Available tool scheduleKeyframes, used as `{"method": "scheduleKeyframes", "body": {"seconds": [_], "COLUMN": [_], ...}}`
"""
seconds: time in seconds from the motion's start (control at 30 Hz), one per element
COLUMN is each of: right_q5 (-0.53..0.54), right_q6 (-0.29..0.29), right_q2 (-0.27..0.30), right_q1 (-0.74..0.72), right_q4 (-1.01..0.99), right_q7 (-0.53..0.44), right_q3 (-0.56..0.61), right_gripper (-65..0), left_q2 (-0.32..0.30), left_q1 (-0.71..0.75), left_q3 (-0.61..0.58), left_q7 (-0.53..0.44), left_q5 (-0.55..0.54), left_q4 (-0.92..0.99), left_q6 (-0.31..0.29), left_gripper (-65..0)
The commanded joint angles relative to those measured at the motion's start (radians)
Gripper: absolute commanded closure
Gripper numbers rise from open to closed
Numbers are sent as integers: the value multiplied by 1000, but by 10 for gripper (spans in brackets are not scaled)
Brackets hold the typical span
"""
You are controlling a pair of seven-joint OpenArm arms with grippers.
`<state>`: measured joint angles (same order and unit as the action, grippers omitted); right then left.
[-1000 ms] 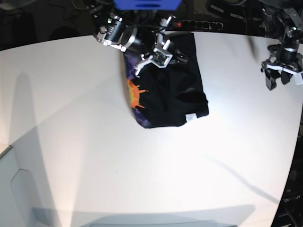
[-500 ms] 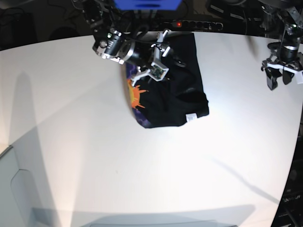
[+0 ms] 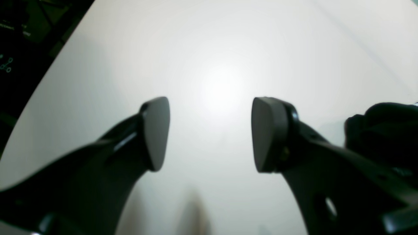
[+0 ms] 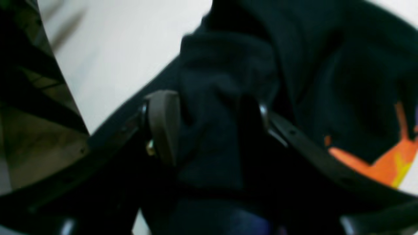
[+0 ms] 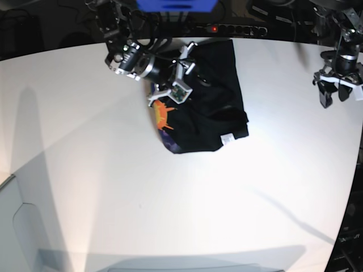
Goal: Fold the T-shirt properly
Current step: 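Press and smooth the folded shirt's edge with the right gripper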
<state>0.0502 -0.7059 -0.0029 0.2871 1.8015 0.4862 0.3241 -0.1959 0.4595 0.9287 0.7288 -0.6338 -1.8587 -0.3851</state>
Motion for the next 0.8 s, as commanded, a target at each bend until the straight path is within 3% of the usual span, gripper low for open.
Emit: {"method": "scheduleKeyframes", "body": {"seconds": [0.0,0.33,0.43,0.57,0.77], "right_q5": [21,21,21,21,21], "right_q6": [8,8,8,8,8], "right_q2": [-9,-10,-9,-7,-6], "right_q1": [1,2,2,2,67], "right_q4": [24,-42,-45,-41,51], "right_q7": [-24,-24,-27,-24,-31], "right_q3": [-7,-4,25,69,143], "right_gripper": [-309,-302,-219,0,0], "left_q2": [-14,-14,-14,-14,-18], "left_q1": [2,-6,-6,-6,-6], "left_q3": [8,8,8,8,8], "left_q7": [-25,-25,-25,-25,-25], "left_q5": [-13,-13,-13,-13,-13], "left_q4": [-15,-15,-15,-14,-11], "left_q6": [1,1,1,1,1], "left_gripper": [-385,-385,-385,-385,-385]}}
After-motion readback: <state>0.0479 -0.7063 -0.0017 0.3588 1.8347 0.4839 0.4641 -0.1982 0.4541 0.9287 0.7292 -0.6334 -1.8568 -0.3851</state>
